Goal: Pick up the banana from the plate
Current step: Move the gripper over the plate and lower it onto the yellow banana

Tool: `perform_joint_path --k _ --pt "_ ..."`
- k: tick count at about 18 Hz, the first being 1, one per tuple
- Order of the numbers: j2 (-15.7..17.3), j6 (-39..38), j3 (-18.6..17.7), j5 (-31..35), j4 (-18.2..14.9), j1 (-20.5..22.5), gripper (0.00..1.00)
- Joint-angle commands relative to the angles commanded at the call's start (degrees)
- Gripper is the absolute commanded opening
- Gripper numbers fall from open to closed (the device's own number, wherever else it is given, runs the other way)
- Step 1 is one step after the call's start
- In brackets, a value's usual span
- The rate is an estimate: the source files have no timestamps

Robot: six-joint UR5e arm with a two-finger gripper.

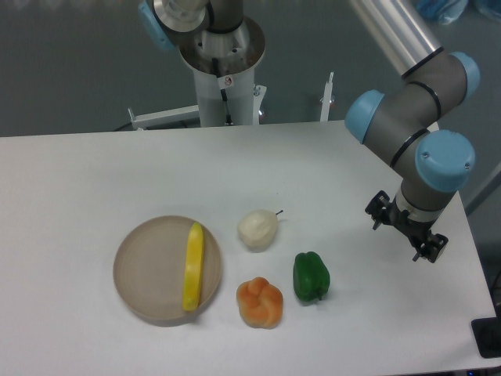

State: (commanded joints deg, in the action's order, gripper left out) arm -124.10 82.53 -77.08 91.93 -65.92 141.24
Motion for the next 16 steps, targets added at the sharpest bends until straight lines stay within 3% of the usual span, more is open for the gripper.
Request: perform_joint_path --k 5,11,16 --pt "-0.26 -5.53 0.18 -0.09 0.0 -3.42 1.0" --pt "-0.09 -18.8 -1.14 -1.22 -0.52 -10.28 1.0" --pt "4.04 -27.86 -7.11 -6.85 -0.44 -16.78 1.0"
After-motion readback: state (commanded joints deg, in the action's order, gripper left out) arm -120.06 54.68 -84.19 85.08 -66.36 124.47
